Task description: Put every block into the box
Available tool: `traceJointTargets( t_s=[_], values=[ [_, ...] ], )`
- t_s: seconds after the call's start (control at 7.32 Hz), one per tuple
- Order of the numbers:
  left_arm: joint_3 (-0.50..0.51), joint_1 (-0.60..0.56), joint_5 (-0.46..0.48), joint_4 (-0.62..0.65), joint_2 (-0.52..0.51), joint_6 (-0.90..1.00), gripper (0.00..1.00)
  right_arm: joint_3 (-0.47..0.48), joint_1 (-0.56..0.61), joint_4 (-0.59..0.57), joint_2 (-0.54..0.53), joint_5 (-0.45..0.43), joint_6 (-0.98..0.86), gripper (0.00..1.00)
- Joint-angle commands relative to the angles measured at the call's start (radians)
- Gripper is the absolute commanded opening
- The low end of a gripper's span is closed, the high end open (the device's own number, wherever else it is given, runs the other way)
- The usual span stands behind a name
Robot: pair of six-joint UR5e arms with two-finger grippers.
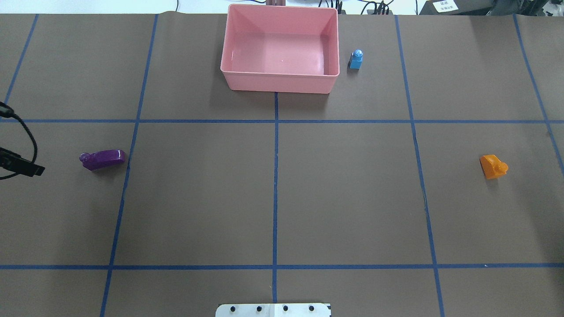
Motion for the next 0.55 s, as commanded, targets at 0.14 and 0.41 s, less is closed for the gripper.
traceJointTargets(
  t_s=[0.14, 0.41],
  values=[
    [0.162, 0.06, 0.083, -0.01, -0.183, 0.235, 0.99, -0.097, -0.072, 0.0, 0.09, 0.003, 0.001, 1.0],
    [0.218, 0.113, 0.082, -0.01, -0.225, 0.245, 0.98, -0.106, -0.099, 0.001, 0.102, 0.003, 0.001, 1.0]
  ],
)
